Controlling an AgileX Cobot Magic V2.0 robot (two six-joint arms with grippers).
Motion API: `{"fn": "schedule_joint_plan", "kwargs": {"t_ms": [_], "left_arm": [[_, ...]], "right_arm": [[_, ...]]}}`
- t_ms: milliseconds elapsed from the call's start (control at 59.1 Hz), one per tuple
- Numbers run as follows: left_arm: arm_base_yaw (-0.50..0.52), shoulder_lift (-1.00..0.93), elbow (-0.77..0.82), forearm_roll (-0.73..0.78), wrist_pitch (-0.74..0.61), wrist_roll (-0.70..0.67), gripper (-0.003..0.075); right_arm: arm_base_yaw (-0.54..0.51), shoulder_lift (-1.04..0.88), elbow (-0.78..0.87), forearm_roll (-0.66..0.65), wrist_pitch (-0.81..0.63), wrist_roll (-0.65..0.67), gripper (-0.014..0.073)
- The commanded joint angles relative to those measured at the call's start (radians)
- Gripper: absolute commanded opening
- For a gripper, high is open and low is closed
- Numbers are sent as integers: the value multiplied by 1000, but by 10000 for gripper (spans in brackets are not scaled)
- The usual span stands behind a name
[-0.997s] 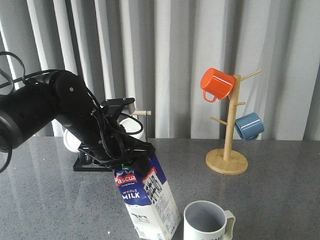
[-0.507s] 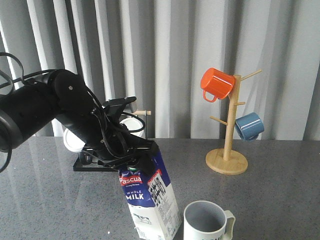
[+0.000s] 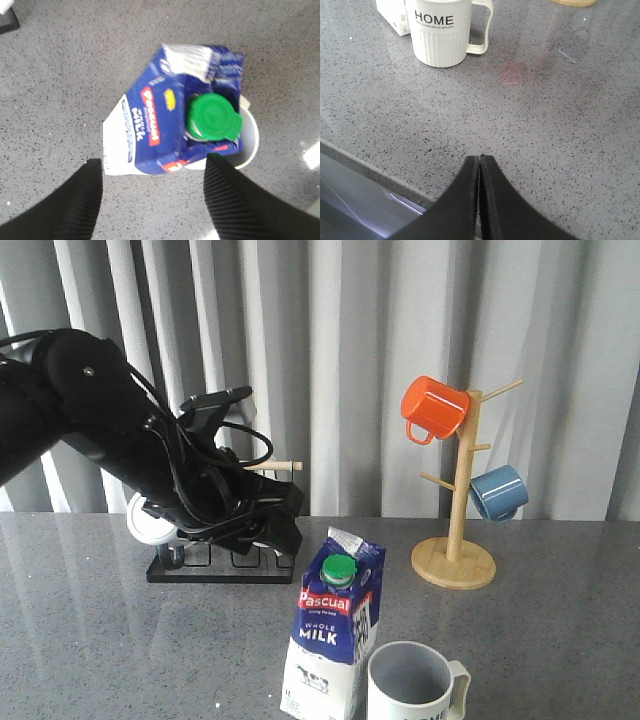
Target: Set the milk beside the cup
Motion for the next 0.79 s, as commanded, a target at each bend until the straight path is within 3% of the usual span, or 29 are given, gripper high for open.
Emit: {"fn": "schedule_joint_plan", "kwargs": {"t_ms": [0,254,423,558,778], "left_arm": [[-6,-91,-28,-33,-17,-9,437],[-6,-203,-28,-32,-17,-9,429],[-6,-291,-28,-8,-17,-6,370],[-6,-371,-26,67,-17,-6,265],[-6,-529,17,147,-17,3,3]], "right_arm": [[0,7,-22,-6,-71,0,-11],[0,7,-22,-34,-100,8,-8],[0,7,-22,-138,-189,96,-6],[0,7,-22,-183,-184,199,-6],[0,7,-22,-169,-174,211,-6]]}}
